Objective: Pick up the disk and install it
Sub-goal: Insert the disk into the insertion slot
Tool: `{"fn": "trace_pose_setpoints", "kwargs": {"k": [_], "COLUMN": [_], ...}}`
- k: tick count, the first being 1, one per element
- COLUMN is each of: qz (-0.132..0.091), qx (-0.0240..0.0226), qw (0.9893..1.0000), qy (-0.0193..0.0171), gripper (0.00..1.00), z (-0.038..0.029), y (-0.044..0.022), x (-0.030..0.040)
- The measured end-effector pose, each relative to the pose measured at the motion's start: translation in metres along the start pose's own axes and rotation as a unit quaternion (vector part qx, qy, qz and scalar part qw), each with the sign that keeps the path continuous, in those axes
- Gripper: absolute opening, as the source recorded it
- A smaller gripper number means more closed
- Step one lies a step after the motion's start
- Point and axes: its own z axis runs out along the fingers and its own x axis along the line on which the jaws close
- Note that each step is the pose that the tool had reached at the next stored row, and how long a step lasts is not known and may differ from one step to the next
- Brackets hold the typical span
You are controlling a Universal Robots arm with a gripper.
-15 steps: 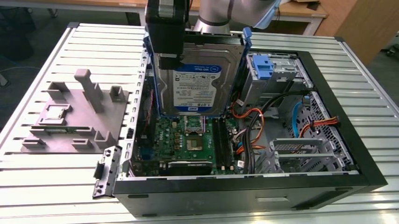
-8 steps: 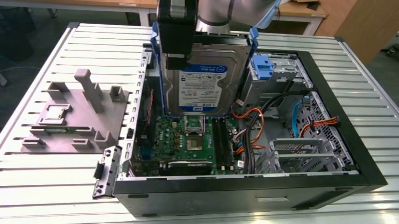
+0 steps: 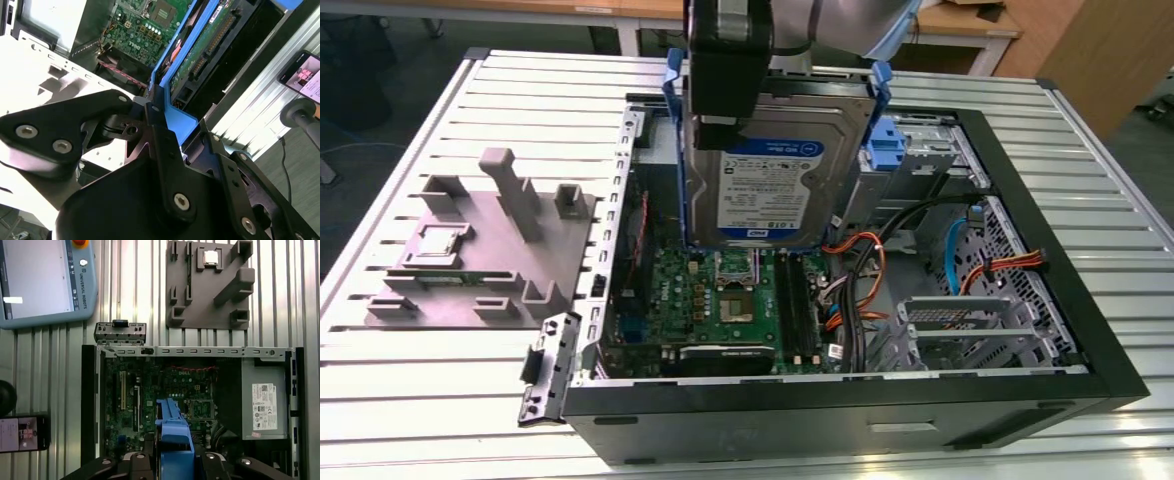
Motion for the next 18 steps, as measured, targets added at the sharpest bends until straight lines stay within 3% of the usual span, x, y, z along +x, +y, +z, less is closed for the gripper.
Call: {"fn": "trace_pose_setpoints", "kwargs": {"k": [5, 18], "qz": [0.0, 0.0], "qx": [0.0, 0.0], "qw": [1.0, 1.0], "qy": [0.0, 0.0021], "gripper": [0.36, 0.36], "z": [-0.0002, 0.0001], "y": [-0.0053, 0.0003], "x": [-0.0001, -0.0001]}}
